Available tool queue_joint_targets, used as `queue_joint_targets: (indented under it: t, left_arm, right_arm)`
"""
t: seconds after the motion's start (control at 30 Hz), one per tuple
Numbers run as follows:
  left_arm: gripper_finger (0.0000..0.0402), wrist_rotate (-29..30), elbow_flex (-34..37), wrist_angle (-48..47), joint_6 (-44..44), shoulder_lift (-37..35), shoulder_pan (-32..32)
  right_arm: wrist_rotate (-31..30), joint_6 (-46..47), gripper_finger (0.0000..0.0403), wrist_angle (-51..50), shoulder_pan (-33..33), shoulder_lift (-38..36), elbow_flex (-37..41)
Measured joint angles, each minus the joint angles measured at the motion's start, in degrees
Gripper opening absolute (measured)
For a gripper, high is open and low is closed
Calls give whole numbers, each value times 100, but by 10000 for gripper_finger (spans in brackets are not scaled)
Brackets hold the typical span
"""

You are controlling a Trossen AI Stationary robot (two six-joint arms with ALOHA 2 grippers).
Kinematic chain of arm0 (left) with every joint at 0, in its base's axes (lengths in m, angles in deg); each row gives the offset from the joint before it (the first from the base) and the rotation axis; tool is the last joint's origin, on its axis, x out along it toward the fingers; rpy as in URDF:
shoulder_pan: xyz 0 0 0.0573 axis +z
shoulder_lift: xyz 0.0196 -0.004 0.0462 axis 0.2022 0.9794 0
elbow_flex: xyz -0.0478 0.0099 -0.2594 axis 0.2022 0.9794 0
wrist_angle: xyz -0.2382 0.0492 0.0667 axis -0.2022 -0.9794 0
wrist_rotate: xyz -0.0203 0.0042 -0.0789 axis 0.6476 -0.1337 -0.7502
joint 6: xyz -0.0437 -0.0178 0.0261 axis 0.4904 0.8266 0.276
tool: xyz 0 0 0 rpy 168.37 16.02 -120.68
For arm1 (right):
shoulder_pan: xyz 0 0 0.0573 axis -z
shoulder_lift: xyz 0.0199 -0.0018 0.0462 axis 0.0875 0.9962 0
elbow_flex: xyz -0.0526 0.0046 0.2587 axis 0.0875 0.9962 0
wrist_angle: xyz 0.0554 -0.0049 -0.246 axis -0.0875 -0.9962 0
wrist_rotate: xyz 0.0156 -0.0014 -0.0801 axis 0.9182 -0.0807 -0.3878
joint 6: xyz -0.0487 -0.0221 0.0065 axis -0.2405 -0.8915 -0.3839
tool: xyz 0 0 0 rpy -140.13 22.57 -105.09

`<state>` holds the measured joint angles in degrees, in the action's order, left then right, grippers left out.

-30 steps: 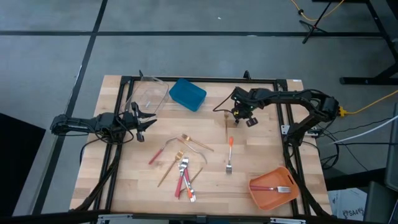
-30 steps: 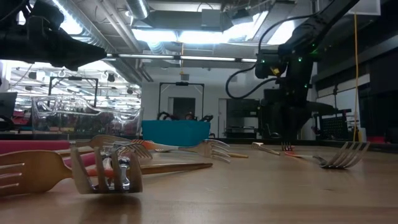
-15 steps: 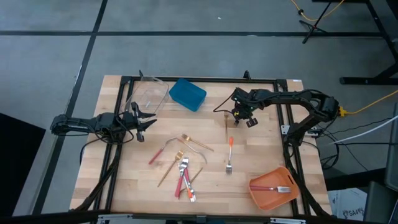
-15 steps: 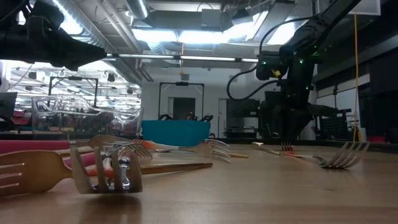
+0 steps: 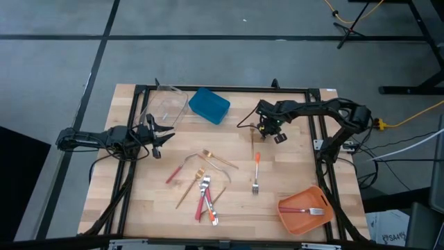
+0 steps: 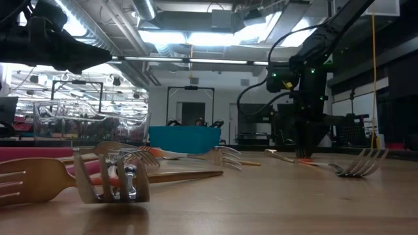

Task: Sort silverware by color (type)
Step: Put the orange fork into the blue bin

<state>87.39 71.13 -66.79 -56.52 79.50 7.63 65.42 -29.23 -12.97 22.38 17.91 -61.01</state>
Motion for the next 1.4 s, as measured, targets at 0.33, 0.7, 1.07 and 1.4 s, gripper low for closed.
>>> queue_joint_targets:
  t: [0.33,0.7,1.07,1.4]
  left_arm:
    - [109,0,0,0,0,-1,2]
    - [109,0,2,0,0,-1,0]
    - [109,0,1,-1,0,0,1]
    - [109,1,0,0,0,-1,0]
  right_arm:
    - [7,2,20,-20,0,15,9]
    - [4,2,2,-339,-2,47,-270]
    - [0,57,1,-1188,-4,66,-1005]
    - [68,565,1,-1948,-148,53,-2192]
